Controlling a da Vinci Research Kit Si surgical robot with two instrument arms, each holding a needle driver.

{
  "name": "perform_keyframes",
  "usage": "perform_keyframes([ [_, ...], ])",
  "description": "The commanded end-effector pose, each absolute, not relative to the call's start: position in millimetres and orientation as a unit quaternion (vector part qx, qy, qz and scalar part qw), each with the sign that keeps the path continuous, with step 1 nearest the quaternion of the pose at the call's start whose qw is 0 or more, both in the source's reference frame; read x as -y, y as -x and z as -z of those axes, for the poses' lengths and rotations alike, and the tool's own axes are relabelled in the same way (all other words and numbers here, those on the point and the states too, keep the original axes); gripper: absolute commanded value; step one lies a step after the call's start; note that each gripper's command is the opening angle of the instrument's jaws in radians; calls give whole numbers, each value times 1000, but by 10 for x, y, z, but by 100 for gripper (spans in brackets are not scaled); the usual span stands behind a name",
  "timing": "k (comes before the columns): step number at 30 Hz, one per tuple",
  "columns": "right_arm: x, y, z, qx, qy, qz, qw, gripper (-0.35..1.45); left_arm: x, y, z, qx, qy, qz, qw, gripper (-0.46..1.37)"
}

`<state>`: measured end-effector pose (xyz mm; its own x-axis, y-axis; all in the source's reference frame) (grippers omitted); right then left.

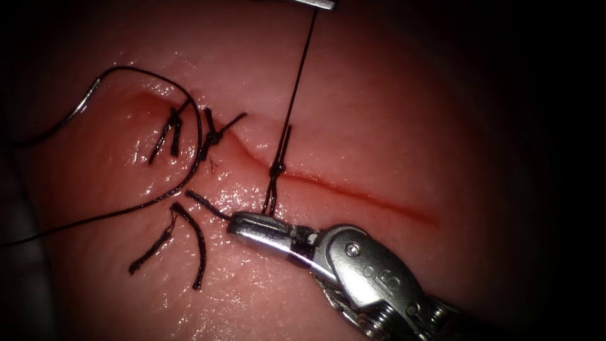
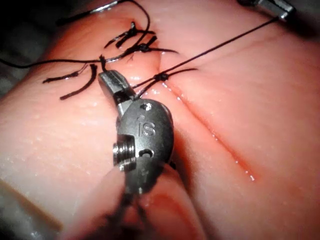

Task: Wound Closure
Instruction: Pull the right gripper down and the left gripper up to tighten the suture

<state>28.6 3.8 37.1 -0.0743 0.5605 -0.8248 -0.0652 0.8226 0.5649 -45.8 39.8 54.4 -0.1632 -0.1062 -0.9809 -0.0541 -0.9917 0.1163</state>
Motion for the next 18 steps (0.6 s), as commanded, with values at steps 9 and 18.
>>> perform_keyframes([
  [9,-40,-285,-373,-692,-176,-241,657,-35,-397,457,-544,64,-646,761,19,-35],
  [18,-40,-287,-373,-692,-176,-241,657,-35,-398,457,-543,68,-645,761,19,-35],
])
